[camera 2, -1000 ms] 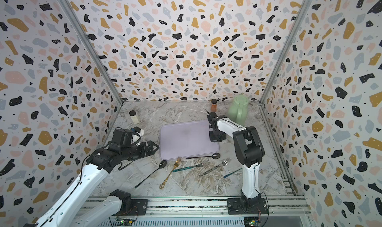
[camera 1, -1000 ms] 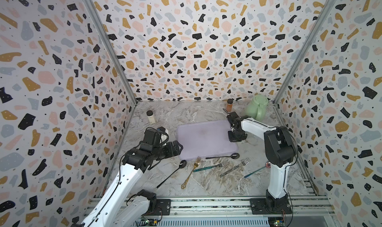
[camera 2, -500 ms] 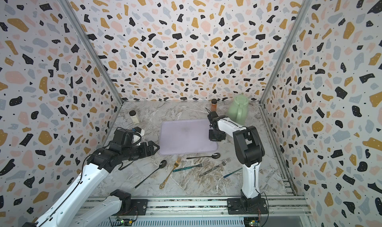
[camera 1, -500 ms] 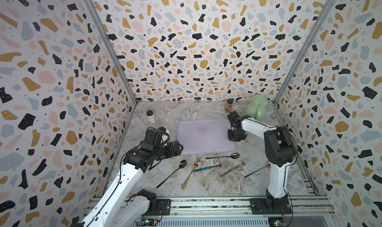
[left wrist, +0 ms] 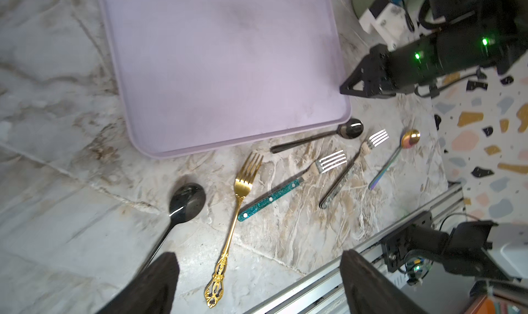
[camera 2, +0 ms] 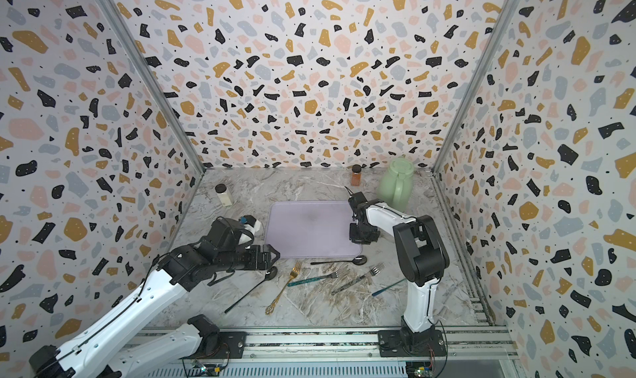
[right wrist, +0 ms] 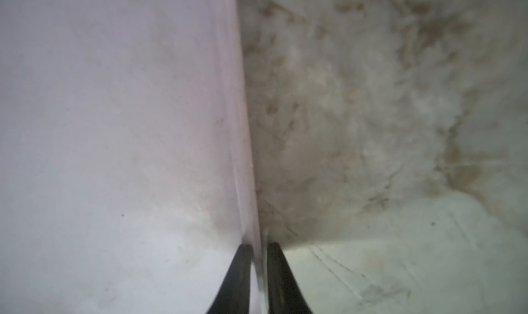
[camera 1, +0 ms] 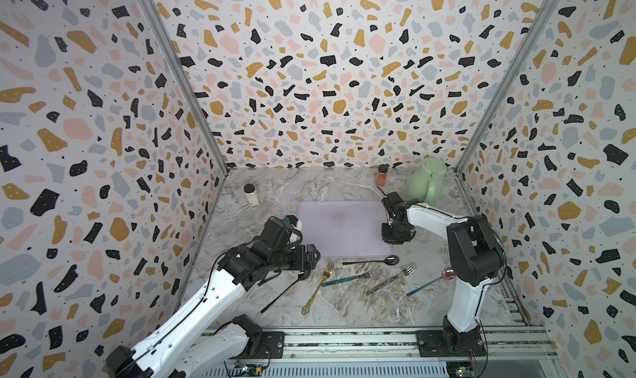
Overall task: Set the spoon and fork side by side
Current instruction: Adjust the tray at the center of the board, then pick up the fork at the center of the board.
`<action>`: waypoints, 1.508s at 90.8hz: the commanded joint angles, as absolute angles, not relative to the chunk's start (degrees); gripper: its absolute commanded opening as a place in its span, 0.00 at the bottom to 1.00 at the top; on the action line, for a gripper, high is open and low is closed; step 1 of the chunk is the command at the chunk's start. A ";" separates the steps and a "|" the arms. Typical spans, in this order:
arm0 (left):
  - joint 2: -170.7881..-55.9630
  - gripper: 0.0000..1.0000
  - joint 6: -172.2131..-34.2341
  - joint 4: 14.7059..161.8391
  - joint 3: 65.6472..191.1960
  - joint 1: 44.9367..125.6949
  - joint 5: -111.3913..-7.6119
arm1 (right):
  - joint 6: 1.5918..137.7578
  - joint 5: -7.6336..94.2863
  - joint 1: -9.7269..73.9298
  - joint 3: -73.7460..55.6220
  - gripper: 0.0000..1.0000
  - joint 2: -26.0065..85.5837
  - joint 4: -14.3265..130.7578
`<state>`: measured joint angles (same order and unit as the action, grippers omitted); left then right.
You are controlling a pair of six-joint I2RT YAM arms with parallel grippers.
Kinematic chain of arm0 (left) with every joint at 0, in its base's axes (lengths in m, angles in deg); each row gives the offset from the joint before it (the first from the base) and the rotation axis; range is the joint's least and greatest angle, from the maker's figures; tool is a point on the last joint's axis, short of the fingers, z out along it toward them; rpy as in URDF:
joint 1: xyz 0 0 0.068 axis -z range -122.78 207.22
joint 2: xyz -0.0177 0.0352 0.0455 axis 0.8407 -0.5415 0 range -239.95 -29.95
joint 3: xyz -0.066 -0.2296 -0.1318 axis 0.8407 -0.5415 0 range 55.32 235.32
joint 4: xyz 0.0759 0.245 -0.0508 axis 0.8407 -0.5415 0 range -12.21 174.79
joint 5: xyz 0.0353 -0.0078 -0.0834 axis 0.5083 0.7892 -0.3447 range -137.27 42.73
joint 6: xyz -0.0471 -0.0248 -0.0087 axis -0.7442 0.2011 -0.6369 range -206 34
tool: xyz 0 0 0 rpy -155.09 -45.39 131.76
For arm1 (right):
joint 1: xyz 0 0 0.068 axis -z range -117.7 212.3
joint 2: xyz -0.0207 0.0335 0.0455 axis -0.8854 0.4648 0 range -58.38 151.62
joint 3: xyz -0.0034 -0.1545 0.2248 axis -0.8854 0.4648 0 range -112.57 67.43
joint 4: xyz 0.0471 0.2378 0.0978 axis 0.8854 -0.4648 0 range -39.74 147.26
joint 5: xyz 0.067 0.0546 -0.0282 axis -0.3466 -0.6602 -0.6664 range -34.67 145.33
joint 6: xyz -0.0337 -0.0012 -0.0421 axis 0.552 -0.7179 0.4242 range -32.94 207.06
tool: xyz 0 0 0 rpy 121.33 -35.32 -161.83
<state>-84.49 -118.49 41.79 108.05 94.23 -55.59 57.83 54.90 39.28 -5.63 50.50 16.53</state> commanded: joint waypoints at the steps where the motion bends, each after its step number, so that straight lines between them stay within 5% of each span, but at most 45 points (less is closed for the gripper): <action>1: -86.40 0.91 -116.76 44.72 109.41 99.24 -48.67 | 58.37 55.12 39.39 -5.69 0.27 46.17 12.27; 24: -90.68 0.89 -112.52 49.52 105.90 111.31 -33.73 | 59.46 56.23 39.38 -4.97 0.36 36.38 8.87; 39: -96.40 0.91 -113.19 49.79 103.18 112.42 -38.69 | 59.78 53.46 39.22 1.08 0.36 26.03 13.70; 51: -96.77 0.80 -115.18 55.35 96.77 112.76 -40.89 | 59.86 48.88 37.75 9.61 0.35 17.77 24.33; 68: -99.73 0.45 -115.94 55.11 93.77 112.81 -36.84 | 56.18 49.93 33.18 20.99 0.34 12.19 40.10; 81: -102.35 0.37 -116.15 56.23 92.47 112.84 -35.83 | 56.89 50.96 28.24 23.90 0.35 13.25 48.49; 137: -106.52 0.34 -115.50 57.59 91.74 112.94 -38.57 | 61.96 59.05 24.42 36.44 0.37 4.93 64.86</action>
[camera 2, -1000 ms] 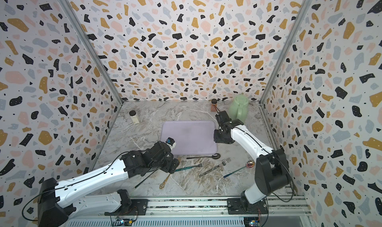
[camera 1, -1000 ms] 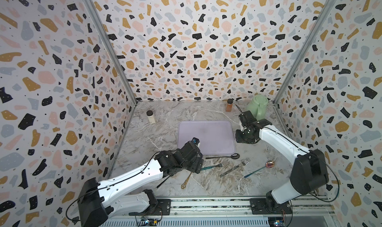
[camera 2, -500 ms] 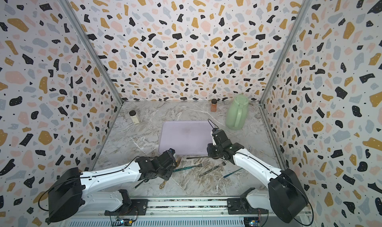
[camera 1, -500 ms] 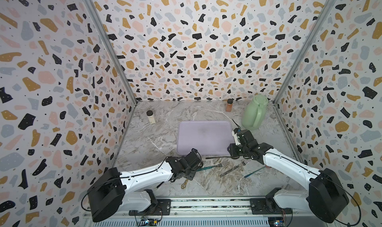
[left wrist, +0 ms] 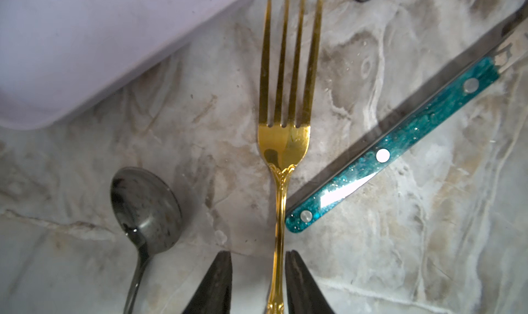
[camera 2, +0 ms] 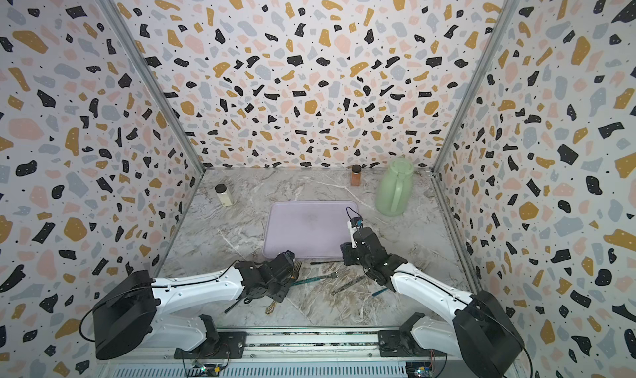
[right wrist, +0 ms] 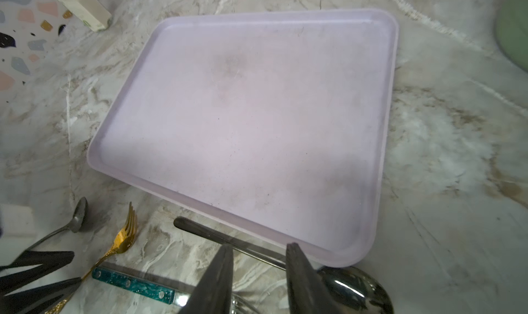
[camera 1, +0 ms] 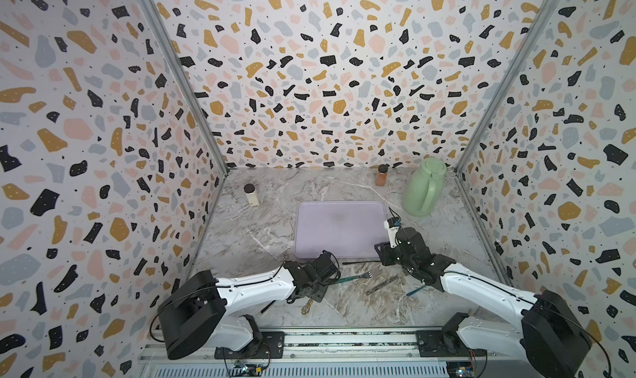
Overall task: Set the spoon and fork side by side
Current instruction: Pick up the fork at the center of the board.
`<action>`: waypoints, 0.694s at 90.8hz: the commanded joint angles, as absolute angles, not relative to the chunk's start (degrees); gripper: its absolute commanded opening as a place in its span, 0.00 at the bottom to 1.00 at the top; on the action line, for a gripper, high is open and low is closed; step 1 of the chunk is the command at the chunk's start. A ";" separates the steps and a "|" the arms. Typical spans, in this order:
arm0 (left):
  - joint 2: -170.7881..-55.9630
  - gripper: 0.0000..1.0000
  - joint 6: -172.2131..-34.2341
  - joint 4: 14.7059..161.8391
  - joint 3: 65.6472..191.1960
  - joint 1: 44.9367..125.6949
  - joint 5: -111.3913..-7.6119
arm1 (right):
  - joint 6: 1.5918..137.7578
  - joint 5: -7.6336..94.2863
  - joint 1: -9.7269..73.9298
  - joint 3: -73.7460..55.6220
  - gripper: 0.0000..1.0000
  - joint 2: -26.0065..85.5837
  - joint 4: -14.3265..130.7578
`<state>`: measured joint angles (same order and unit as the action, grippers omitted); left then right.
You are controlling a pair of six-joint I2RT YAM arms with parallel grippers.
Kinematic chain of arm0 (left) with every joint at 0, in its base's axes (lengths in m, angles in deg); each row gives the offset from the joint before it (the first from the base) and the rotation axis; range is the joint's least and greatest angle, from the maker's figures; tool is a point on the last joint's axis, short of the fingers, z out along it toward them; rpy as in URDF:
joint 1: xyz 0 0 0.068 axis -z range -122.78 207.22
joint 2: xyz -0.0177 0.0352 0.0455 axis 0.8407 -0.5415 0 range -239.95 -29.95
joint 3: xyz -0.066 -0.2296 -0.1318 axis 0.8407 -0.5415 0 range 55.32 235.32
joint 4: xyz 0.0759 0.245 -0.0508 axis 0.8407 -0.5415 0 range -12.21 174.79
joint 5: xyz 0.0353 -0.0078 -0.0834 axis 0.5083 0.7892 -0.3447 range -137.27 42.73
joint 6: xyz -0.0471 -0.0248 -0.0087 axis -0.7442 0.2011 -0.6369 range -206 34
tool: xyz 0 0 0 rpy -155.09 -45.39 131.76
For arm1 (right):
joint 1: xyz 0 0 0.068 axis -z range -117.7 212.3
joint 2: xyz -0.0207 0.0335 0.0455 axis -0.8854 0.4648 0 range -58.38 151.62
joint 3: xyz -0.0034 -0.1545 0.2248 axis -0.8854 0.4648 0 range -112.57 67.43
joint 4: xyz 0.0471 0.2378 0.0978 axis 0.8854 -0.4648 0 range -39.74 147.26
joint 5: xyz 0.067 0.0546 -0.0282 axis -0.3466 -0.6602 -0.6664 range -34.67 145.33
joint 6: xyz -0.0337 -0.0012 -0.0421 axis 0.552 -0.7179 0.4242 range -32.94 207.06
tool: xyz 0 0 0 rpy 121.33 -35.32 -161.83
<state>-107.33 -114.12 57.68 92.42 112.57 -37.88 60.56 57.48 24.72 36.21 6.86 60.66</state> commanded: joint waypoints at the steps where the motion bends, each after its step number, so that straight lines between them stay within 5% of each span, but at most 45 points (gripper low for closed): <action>1: -106.47 0.34 -115.82 57.52 91.68 112.94 -38.57 | 61.98 58.95 24.42 36.38 0.37 5.05 64.89; 53: -111.00 0.29 -117.98 57.39 91.79 113.69 -40.62 | 61.69 57.89 24.42 32.21 0.41 12.40 63.07; 63: -111.39 0.22 -118.45 57.20 91.87 113.78 -40.06 | 61.48 58.35 24.42 32.08 0.41 12.55 62.86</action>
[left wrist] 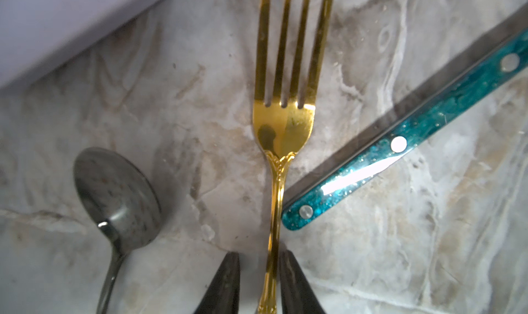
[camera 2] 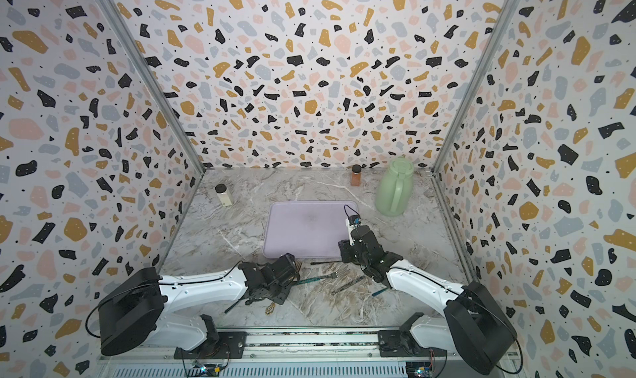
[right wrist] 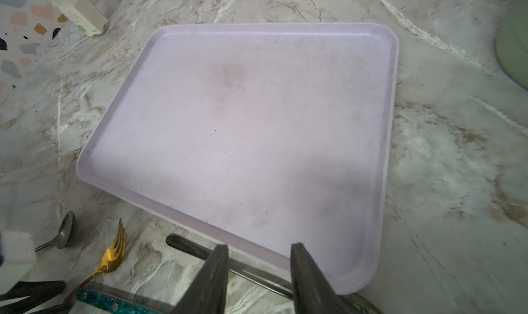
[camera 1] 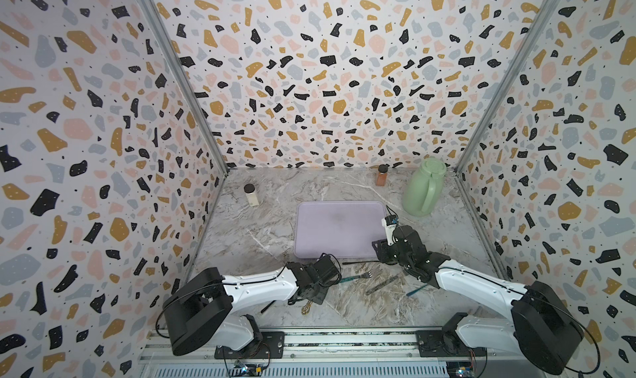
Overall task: Set the spoon and fork side by side
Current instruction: Pick up the fork at the center of the board, then place the fork on the tray.
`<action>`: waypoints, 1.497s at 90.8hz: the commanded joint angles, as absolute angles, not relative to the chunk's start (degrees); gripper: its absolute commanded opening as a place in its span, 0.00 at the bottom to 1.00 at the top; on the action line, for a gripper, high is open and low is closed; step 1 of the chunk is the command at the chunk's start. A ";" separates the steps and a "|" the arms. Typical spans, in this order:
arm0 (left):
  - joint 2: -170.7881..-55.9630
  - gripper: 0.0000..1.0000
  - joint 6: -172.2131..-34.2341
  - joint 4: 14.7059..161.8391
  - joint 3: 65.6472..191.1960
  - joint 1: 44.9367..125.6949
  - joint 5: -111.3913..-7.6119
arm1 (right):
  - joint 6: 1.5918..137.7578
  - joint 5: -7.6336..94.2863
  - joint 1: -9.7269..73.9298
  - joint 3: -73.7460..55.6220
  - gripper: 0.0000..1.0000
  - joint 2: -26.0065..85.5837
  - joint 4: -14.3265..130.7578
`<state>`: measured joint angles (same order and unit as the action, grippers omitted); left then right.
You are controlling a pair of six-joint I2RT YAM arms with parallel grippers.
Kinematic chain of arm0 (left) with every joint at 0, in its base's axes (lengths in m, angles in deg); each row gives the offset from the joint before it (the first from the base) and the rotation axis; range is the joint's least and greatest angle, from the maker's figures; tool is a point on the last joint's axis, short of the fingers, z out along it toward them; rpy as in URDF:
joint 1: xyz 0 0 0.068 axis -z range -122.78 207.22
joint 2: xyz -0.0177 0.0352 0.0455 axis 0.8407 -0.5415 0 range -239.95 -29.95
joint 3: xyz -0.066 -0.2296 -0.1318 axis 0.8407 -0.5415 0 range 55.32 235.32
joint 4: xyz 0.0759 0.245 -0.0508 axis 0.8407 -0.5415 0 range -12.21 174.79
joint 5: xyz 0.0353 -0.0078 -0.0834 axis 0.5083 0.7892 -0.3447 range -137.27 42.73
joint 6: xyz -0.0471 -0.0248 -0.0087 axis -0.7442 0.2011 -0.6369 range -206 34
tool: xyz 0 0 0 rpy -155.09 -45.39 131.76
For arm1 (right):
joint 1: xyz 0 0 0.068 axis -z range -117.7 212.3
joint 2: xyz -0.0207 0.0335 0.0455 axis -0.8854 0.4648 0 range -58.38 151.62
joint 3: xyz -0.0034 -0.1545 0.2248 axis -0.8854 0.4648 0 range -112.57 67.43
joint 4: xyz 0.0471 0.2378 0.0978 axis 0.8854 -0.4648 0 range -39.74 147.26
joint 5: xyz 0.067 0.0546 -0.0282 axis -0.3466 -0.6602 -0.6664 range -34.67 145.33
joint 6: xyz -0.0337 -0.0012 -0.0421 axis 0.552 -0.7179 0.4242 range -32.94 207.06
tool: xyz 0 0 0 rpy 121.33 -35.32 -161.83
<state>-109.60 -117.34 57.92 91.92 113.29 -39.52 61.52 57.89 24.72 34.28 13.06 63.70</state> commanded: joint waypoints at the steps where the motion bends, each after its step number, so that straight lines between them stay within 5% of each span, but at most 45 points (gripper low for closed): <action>1: -111.41 0.21 -118.57 57.20 91.83 113.80 -40.02 | 61.53 58.33 24.42 32.13 0.41 12.51 62.92; 48: -109.07 0.02 -118.20 56.29 92.11 115.25 -40.69 | 61.58 58.18 24.42 32.17 0.42 12.77 63.09; 87: -98.94 0.04 -117.08 46.27 100.92 114.64 -32.08 | 60.96 59.54 24.42 33.28 0.43 11.41 63.53; 136: -115.78 0.05 -111.27 49.72 121.44 94.38 -36.02 | 60.78 60.03 24.43 33.06 0.43 11.78 63.31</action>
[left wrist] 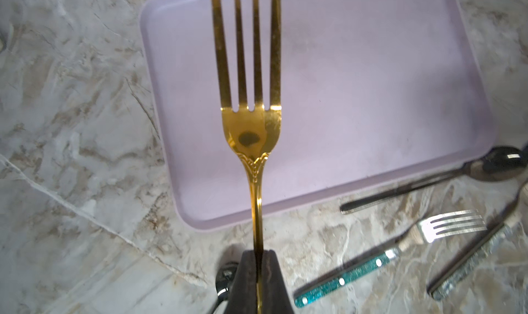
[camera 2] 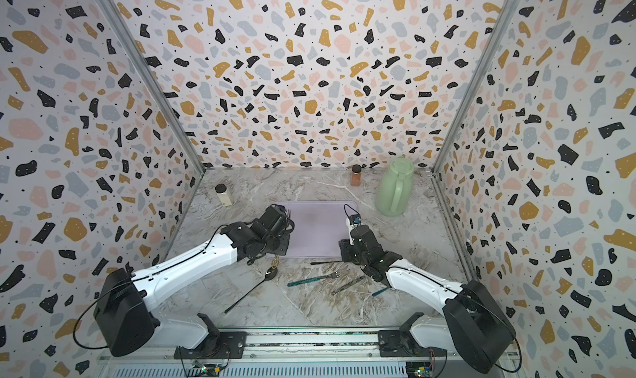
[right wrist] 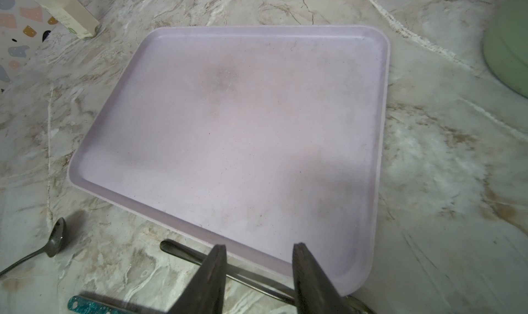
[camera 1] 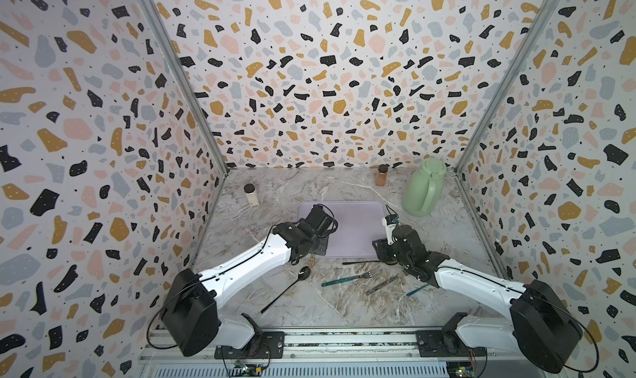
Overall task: Set the spoon and fork side by side
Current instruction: Place the fork on the tray.
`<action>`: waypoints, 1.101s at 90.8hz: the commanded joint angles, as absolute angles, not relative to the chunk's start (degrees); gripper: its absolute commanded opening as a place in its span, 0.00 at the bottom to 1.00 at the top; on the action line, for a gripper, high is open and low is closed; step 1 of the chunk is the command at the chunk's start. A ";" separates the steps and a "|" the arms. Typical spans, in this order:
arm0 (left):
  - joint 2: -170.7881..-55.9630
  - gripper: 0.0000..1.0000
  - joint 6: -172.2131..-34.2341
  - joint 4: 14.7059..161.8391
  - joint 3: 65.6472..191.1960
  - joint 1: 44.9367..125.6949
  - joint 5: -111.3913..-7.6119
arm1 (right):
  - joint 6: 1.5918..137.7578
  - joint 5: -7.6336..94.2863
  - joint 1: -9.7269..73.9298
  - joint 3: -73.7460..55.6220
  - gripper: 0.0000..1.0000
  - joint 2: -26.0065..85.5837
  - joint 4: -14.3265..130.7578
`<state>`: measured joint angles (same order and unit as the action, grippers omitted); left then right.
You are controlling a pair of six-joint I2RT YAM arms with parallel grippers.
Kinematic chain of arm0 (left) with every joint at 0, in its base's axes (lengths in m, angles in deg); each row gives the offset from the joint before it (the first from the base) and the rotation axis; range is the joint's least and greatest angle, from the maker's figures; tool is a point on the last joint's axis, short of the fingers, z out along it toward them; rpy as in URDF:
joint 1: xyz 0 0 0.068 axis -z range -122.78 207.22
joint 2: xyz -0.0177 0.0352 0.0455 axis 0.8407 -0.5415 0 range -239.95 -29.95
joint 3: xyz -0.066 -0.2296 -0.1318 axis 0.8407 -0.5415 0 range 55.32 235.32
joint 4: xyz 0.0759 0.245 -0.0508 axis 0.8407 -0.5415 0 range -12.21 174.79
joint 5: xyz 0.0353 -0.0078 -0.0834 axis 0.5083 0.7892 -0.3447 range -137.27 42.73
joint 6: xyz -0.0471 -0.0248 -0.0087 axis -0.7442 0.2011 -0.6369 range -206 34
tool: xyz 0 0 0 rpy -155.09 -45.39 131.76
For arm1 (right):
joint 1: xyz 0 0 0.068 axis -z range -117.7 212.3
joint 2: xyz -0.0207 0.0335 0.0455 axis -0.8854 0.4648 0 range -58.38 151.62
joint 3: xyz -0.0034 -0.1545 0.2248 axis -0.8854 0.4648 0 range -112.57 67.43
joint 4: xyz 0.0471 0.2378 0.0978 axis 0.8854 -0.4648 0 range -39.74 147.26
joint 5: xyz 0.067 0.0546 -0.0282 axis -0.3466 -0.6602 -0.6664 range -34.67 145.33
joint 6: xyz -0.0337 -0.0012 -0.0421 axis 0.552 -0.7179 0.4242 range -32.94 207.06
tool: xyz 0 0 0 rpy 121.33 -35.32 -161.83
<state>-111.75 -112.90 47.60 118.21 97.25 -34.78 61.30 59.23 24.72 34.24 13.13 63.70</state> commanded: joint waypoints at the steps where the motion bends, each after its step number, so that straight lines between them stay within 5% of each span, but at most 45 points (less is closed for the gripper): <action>1: -116.28 0.05 -111.25 49.85 121.73 94.04 -36.11 | 60.78 60.05 24.42 33.06 0.43 11.82 63.32; 54: -139.34 0.02 -108.55 53.38 133.95 81.11 -43.21 | 60.98 59.65 24.42 32.18 0.44 13.16 62.90; 100: -142.90 0.03 -106.84 53.77 132.10 78.88 -43.05 | 61.04 59.63 24.42 31.75 0.44 13.83 62.74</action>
<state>-143.44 -106.63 53.87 132.46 78.80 -45.62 61.30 59.23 24.72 34.24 13.92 63.66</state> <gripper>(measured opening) 0.049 0.443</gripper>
